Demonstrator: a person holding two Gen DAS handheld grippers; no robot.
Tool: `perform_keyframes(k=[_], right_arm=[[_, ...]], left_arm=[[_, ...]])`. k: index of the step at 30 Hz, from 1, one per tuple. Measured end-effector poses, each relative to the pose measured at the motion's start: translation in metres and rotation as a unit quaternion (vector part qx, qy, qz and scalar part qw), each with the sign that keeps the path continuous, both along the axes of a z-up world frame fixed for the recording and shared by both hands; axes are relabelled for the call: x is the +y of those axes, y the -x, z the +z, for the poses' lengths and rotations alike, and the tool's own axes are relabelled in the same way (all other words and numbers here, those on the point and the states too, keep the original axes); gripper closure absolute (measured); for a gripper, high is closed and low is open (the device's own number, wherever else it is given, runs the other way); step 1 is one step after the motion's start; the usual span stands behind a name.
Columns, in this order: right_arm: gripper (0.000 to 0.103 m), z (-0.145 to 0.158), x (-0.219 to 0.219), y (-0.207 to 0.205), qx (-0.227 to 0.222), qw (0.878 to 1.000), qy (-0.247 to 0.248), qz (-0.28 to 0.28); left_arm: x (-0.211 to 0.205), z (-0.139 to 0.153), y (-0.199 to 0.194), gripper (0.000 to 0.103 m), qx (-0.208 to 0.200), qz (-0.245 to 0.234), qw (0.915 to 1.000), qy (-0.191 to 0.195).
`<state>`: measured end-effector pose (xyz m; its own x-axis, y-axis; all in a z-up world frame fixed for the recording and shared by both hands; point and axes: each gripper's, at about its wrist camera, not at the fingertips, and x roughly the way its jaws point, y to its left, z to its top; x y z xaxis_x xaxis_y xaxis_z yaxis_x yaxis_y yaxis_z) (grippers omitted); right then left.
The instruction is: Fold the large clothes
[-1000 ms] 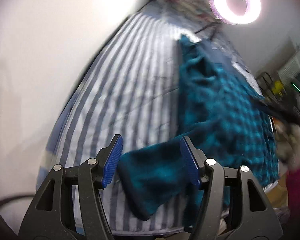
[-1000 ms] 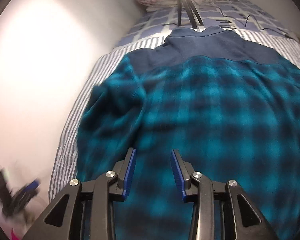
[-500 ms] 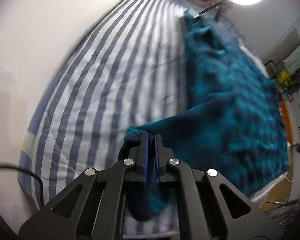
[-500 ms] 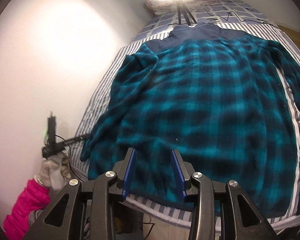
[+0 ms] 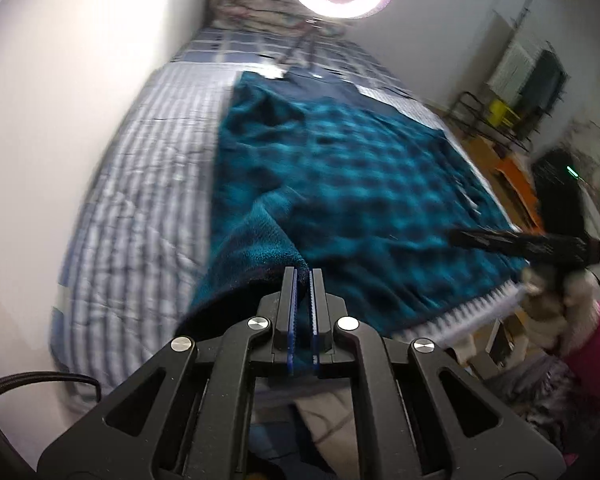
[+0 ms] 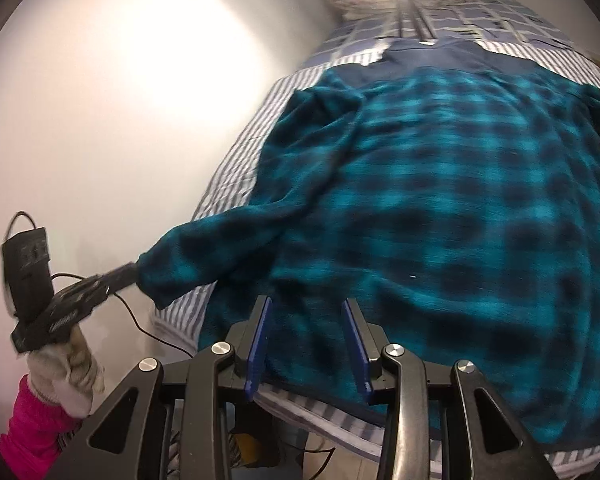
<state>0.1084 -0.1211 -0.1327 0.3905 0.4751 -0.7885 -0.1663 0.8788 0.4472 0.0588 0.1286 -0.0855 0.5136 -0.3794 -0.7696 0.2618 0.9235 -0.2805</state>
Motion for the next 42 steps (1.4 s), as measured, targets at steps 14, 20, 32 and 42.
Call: perform_keyframes(k=[14, 20, 32, 42], right_arm=[[0.054, -0.051, 0.03, 0.003, 0.06, 0.997, -0.008, 0.038], [0.054, -0.081, 0.054, -0.012, 0.092, 0.994, -0.047, 0.046], [0.093, -0.114, 0.085, -0.032, 0.104, 0.989, -0.079, 0.074], [0.084, -0.123, 0.092, -0.03, 0.124, 0.985, -0.105, 0.065]], left_arm=[[0.025, -0.011, 0.018, 0.068, 0.032, 0.072, 0.995, 0.062], [0.079, -0.043, -0.006, 0.068, 0.083, 0.181, 0.9753, 0.096], [0.076, -0.053, -0.023, 0.068, 0.09, 0.184, 0.9744, 0.093], [0.061, -0.056, -0.028, 0.069, 0.09, 0.17, 0.9779, 0.081]])
